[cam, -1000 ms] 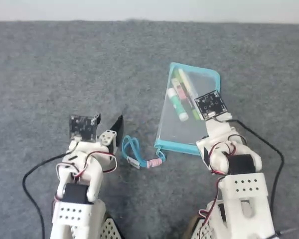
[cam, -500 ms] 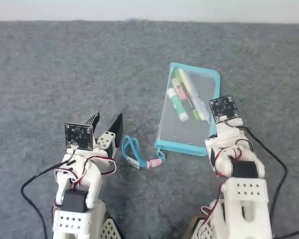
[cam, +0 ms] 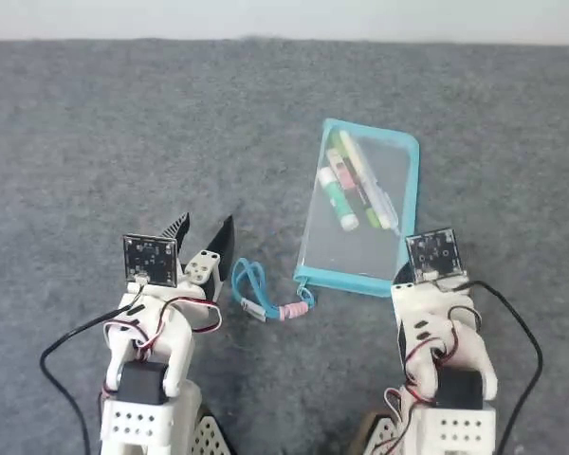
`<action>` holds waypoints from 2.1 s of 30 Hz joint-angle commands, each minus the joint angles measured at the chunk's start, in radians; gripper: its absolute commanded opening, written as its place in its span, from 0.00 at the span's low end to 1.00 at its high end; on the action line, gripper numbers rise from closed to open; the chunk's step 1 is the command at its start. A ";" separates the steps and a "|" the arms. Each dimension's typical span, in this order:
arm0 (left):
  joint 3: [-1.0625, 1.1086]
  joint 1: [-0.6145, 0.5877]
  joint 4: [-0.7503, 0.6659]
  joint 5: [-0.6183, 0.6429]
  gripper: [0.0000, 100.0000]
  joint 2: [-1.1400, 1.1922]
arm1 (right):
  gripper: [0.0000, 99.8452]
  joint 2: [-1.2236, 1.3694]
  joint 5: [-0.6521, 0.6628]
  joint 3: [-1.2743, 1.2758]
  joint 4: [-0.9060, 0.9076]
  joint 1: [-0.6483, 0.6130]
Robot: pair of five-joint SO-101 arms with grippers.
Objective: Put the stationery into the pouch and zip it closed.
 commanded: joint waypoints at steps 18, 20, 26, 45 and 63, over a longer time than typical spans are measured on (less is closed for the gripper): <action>-0.010 -0.006 0.411 0.005 0.21 -0.018 | 0.01 0.002 -0.015 0.075 0.315 0.005; -0.010 -0.006 0.460 0.005 0.21 -0.018 | 0.01 -0.004 -0.015 0.075 0.321 0.005; -0.010 -0.006 0.560 0.006 0.21 -0.018 | 0.01 -0.004 -0.015 0.075 0.321 0.005; -0.010 -0.005 0.574 0.009 0.21 -0.018 | 0.01 -0.004 -0.015 0.075 0.321 0.004; -0.010 -0.005 0.574 0.009 0.21 -0.018 | 0.01 -0.004 -0.015 0.075 0.321 0.004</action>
